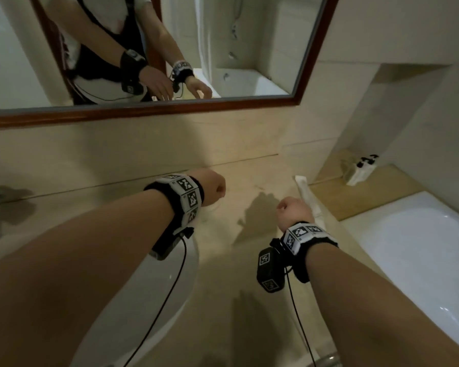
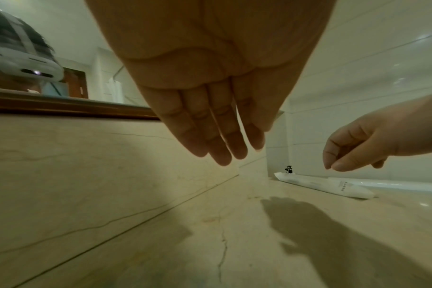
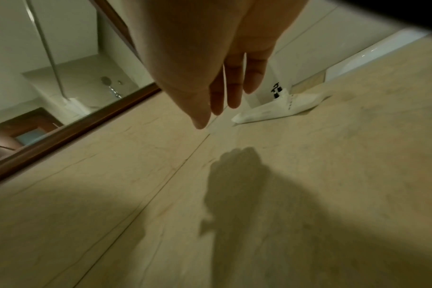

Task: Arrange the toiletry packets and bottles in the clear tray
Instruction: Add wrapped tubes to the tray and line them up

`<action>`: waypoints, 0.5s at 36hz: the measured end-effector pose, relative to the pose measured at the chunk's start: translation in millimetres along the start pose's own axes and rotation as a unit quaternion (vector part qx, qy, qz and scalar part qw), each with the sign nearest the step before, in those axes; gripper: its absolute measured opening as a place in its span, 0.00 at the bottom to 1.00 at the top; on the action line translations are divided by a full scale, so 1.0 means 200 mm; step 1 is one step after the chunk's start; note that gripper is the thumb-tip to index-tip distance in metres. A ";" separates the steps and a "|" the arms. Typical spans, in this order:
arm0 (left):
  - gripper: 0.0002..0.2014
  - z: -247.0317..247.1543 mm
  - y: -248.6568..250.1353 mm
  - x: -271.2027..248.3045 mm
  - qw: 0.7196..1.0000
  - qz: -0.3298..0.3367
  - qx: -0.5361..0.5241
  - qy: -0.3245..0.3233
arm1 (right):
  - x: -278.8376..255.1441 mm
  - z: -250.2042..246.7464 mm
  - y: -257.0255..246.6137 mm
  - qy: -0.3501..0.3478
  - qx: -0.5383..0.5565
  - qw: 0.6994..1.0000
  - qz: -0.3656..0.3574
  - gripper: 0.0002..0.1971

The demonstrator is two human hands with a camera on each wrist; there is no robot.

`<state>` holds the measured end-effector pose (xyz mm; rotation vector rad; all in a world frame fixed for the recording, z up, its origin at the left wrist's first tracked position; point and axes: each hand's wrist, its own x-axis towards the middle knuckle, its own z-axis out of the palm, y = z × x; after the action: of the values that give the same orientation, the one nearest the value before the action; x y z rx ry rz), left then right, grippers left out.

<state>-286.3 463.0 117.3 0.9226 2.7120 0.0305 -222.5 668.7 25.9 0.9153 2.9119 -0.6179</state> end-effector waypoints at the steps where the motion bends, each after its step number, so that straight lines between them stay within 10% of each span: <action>1: 0.14 0.01 0.03 0.05 1.000 0.003 0.002 -0.006 | 0.03 0.00 0.04 -0.002 -0.004 1.000 0.018 0.14; 10: 0.14 0.10 0.18 0.45 0.997 0.046 -0.022 -0.055 | 0.32 0.02 0.36 -0.012 -0.010 0.984 0.180 0.31; 18: 0.14 0.20 0.17 0.63 0.996 0.051 -0.042 -0.066 | 0.49 0.08 0.41 -0.027 -0.033 0.979 0.201 0.22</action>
<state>-350.4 562.7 51.9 1.0014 2.5218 0.0994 -259.2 777.2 -32.5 1.3983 2.5653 -0.5022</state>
